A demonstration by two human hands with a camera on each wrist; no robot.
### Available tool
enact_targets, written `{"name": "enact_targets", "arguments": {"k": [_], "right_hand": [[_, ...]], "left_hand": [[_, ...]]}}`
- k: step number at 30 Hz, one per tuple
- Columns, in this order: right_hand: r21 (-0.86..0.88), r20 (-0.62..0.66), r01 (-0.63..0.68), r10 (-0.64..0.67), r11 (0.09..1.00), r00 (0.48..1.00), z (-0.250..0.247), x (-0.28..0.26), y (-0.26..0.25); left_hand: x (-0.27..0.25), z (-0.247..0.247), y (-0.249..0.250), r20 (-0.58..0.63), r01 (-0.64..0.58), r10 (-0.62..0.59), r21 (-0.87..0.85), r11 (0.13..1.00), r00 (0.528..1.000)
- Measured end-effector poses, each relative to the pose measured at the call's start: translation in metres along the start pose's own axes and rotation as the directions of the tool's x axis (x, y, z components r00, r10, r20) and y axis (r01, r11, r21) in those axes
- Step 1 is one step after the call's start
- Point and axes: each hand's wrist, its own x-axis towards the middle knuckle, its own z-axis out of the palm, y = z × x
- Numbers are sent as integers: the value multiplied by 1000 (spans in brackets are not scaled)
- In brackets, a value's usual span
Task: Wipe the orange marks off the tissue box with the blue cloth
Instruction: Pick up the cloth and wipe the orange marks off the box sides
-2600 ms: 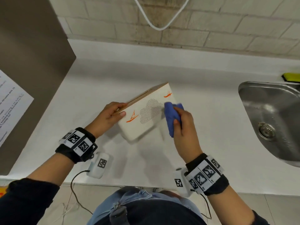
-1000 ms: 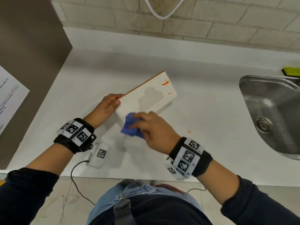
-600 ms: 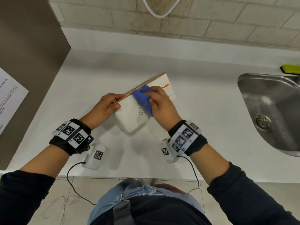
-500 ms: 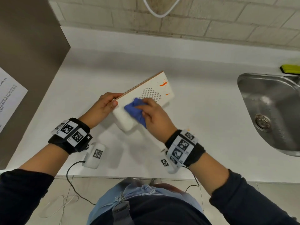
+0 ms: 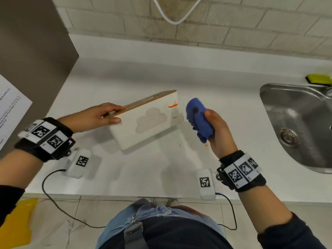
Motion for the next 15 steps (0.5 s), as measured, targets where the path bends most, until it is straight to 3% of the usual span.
{"name": "enact_targets", "arguments": {"k": [3, 7, 11, 15], "right_hand": [[-30, -49, 124, -125, 992, 991, -1, 5, 7], [-288, -107, 214, -254, 933, 961, 13, 26, 14], [-421, 53, 446, -469, 790, 882, 39, 42, 5], [-524, 210, 519, -488, 676, 847, 56, 57, 12]], "left_hand": [[1, -7, 0, 70, 60, -58, -17, 998, 996], [4, -5, 0, 76, 79, -70, -123, 989, 995], [8, 9, 14, -80, 65, -88, -254, 965, 993], [4, 22, 28, -263, -17, -19, -131, 991, 965]]}}
